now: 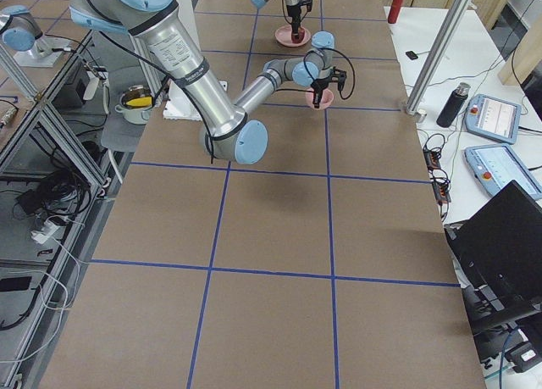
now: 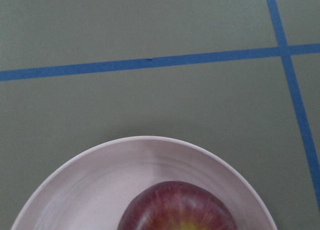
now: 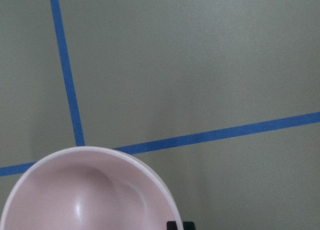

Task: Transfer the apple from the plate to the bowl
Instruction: 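Slide the pink bowl to table center with right gripper while left reaches apple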

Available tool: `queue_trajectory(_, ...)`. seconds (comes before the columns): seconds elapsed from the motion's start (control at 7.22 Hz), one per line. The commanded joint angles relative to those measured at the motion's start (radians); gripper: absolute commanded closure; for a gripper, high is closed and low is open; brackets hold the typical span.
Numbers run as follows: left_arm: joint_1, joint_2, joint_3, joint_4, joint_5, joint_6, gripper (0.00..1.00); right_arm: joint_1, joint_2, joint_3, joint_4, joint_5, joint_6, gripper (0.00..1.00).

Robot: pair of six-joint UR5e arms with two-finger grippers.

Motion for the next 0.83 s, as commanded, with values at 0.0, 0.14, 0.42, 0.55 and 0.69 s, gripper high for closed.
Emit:
queue_trajectory(0.0,0.002,-0.026,0.003,0.051,0.004,0.006,0.03,-0.022,0.018,-0.027,0.000,-0.028,0.000,1.00)
queue_trajectory(0.14,0.001,-0.025,0.003,0.052,0.004,0.008,0.03,-0.025,0.041,-0.063,0.006,-0.042,0.002,1.00)
queue_trajectory(0.42,0.001,-0.025,0.003,0.052,0.004,0.008,0.03,-0.032,0.046,-0.079,0.043,-0.044,0.020,1.00)
queue_trajectory(0.55,0.001,-0.025,0.003,0.052,0.004,0.008,0.03,-0.032,0.046,-0.085,0.066,-0.045,0.020,1.00)
queue_trajectory(0.69,0.001,-0.025,0.003,0.052,0.005,0.008,0.03,-0.032,0.058,-0.126,0.095,-0.051,0.021,1.00)
